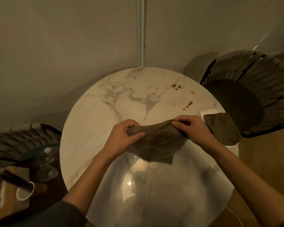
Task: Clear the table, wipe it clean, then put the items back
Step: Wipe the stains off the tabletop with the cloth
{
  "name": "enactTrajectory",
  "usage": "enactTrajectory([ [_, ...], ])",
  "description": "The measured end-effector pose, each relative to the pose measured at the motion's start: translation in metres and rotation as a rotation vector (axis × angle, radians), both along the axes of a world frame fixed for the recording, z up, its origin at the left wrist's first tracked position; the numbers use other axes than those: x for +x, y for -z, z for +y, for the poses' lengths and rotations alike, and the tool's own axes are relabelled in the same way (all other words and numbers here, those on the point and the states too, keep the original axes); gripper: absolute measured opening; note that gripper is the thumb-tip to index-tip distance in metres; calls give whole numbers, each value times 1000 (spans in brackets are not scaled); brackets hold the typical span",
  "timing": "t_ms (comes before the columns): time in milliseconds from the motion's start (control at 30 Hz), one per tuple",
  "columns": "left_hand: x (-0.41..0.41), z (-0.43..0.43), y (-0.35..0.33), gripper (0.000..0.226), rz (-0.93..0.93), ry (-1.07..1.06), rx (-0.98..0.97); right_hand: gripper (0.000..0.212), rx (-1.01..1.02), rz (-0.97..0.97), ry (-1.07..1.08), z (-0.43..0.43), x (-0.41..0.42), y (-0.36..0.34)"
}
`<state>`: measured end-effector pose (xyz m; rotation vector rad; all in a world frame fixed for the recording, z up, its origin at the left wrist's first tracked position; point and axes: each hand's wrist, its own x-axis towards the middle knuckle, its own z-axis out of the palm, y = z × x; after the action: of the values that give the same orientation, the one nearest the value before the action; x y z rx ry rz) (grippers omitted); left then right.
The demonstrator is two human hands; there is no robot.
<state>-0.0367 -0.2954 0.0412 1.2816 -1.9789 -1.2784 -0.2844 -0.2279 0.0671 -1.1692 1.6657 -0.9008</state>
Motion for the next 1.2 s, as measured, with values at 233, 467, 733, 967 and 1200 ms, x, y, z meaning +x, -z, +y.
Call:
enactTrajectory([
  [233, 9, 6, -4, 17, 8, -44, -109, 12, -172, 116, -24, 26, 3, 21],
  [467, 51, 57, 71, 13, -373, 194, 158, 15, 183, 266, -355, 98, 18, 126],
  [733, 39, 45, 81, 21, -252, 28, 237, 17, 218, 171, -233, 50, -1, 108],
  [967, 34, 37, 84, 19, -221, -58, 216, 17, 186, 160, -236, 48, -2, 99],
  [1200, 8, 2, 116, 20, -513, -57, 62, 24, 214, 355, -111, 10, -21, 138],
])
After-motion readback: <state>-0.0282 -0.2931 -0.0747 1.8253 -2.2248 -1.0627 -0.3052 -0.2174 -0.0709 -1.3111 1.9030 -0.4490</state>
